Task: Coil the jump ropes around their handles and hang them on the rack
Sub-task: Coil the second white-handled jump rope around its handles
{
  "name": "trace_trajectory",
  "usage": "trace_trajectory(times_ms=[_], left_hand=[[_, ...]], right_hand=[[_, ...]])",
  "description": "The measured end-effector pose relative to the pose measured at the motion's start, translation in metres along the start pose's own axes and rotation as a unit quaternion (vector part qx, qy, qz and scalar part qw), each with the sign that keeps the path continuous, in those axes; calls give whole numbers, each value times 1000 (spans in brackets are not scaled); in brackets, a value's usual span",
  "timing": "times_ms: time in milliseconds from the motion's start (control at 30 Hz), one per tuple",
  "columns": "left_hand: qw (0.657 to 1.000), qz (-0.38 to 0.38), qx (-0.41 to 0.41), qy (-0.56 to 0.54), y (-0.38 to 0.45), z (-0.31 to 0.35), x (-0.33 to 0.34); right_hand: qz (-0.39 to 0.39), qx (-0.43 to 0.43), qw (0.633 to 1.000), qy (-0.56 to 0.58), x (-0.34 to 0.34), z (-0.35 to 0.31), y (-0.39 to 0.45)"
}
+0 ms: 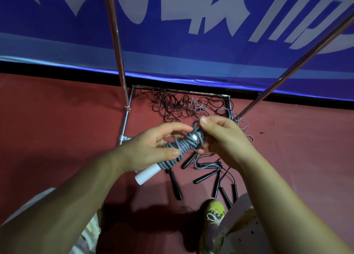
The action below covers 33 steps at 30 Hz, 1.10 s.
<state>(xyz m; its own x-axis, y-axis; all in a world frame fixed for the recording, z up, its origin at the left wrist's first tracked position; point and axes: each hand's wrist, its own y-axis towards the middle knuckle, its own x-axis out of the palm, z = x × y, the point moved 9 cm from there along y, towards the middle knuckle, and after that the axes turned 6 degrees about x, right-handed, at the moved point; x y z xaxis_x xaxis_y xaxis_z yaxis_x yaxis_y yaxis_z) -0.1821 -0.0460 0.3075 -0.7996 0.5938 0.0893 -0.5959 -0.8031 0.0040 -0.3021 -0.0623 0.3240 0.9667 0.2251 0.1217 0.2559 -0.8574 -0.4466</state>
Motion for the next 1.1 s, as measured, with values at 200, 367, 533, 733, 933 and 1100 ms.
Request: trace_trajectory(times_ms=[200, 367, 533, 733, 933, 1100], left_hand=[[999, -16, -35, -12, 1, -13, 11], [996, -8, -51, -75, 2, -20, 18], [985, 11, -60, -162, 0, -1, 37], [977, 49, -35, -203, 10, 46, 19], [968, 108, 28, -225, 40, 142, -6], [970, 142, 15, -196, 62, 203, -22]], right_hand=[[54, 37, 997, -51, -20, 9, 5], [74, 2, 996, -38, -22, 3, 3], [100, 29, 986, 127, -25, -10, -3], [88, -39, 991, 97, -6, -78, -14], [-3, -100, 995, 10, 14, -178, -34], [57, -163, 985, -1, 11, -249, -38]])
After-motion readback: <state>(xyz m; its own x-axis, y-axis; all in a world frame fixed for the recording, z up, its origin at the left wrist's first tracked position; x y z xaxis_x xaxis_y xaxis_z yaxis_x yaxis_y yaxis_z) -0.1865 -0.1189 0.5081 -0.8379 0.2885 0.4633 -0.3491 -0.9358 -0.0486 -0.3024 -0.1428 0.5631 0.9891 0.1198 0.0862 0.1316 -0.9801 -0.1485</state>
